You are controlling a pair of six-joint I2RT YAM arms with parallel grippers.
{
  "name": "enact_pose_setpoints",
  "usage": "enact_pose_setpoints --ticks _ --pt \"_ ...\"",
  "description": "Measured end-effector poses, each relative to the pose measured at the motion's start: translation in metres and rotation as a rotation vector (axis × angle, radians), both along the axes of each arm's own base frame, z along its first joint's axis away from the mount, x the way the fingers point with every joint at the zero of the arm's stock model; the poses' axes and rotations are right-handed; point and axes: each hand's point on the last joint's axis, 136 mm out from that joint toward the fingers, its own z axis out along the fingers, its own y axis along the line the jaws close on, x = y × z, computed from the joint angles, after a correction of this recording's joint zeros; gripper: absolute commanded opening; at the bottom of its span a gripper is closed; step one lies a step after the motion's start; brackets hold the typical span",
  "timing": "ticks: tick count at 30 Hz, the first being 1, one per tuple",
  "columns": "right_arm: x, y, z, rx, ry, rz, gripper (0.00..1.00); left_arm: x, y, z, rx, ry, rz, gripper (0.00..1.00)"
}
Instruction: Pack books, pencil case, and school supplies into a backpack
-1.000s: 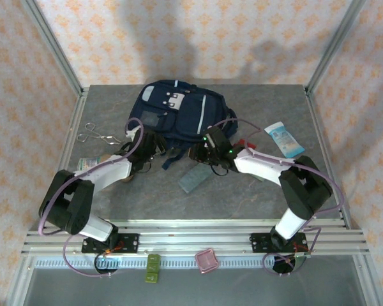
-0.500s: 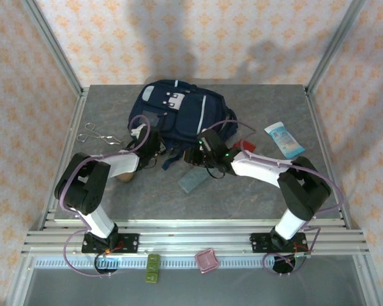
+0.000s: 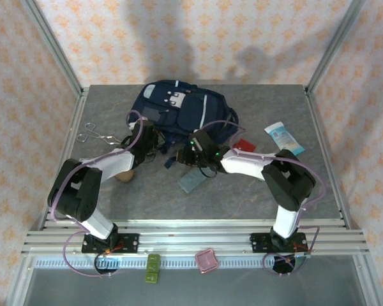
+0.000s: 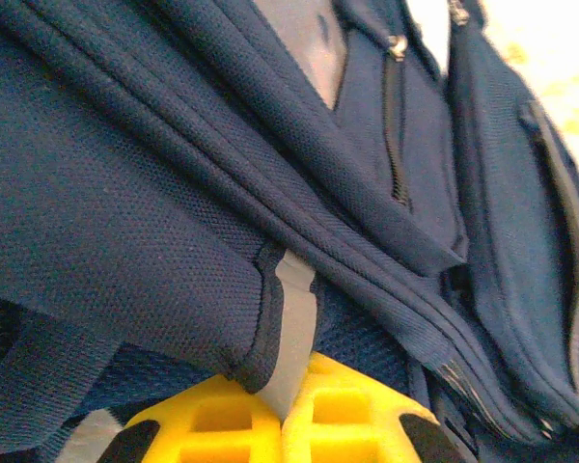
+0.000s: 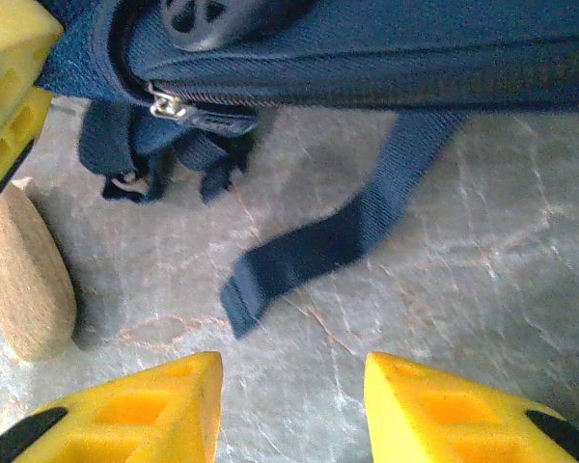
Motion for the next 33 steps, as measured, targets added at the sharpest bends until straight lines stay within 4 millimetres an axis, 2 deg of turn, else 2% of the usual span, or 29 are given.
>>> enact_pose_setpoints --ticks 6,11,18,20,22,29,33 --pt "0.017 0.012 0.01 0.016 -0.082 -0.012 0.45 -0.006 -0.01 0.008 -0.06 0.01 -0.04 0.0" --pt "0.044 0.021 0.019 0.008 -0.16 -0.067 0.45 -0.008 -0.015 0.012 -0.092 0.014 -0.054 0.0" --pt "0.067 0.023 0.017 -0.035 -0.23 -0.134 0.42 -0.007 -0.02 0.023 -0.135 0.003 -0.059 0.0" --pt "0.072 0.025 0.018 -0.048 -0.25 -0.149 0.36 -0.006 -0.02 0.025 -0.142 0.001 -0.055 0.0" --pt "0.076 0.027 0.019 -0.062 -0.271 -0.154 0.23 -0.005 -0.021 0.027 -0.146 -0.003 -0.054 0.0" --pt "0.082 0.023 0.024 -0.095 -0.316 -0.183 0.02 -0.002 -0.023 0.035 -0.154 -0.017 -0.061 0.0" --pt "0.081 0.021 0.023 -0.102 -0.316 -0.187 0.0 -0.002 -0.023 0.034 -0.153 -0.016 -0.061 0.0"
